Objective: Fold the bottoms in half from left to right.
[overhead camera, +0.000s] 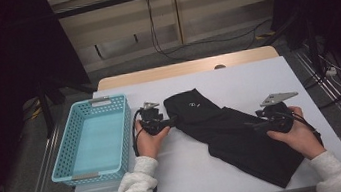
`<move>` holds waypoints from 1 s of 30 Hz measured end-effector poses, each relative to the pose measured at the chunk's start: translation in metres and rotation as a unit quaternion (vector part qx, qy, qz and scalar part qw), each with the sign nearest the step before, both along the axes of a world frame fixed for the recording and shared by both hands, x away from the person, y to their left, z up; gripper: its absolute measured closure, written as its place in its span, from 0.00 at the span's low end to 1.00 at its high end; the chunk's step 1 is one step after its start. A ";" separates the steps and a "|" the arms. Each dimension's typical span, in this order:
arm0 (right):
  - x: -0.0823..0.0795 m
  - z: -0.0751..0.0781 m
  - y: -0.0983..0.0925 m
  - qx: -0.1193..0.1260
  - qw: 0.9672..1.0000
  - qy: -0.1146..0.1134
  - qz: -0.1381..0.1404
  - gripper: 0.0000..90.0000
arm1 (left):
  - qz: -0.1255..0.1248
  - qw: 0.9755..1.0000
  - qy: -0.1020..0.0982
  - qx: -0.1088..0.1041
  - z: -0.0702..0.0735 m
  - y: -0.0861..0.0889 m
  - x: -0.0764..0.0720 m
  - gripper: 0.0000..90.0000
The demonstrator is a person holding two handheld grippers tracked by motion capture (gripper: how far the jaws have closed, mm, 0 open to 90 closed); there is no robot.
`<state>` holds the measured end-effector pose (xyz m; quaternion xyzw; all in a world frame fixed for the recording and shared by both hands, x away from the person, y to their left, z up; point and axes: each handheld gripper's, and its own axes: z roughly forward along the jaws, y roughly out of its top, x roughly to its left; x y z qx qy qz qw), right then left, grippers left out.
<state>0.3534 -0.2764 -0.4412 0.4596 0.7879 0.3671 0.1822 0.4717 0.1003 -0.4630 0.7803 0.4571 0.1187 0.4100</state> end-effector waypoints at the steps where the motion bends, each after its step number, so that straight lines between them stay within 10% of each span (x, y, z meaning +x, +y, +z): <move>1: -0.001 0.000 -0.001 0.001 1.000 0.000 -0.002 0.39 | 0.000 1.000 0.001 -0.002 -0.002 -0.002 0.003 0.41; 13: -0.004 -0.002 0.000 -0.002 1.000 -0.002 0.010 0.38 | 0.005 1.000 0.025 -0.013 0.000 -0.018 0.008 0.92; 24: -0.002 -0.005 0.008 -0.011 1.000 0.000 0.025 0.37 | 0.039 0.999 0.023 -0.028 0.017 0.024 -0.012 0.91; 30: -0.001 -0.005 0.012 -0.013 0.999 0.001 0.032 0.37 | 0.026 0.999 0.000 -0.046 0.030 0.025 -0.020 0.59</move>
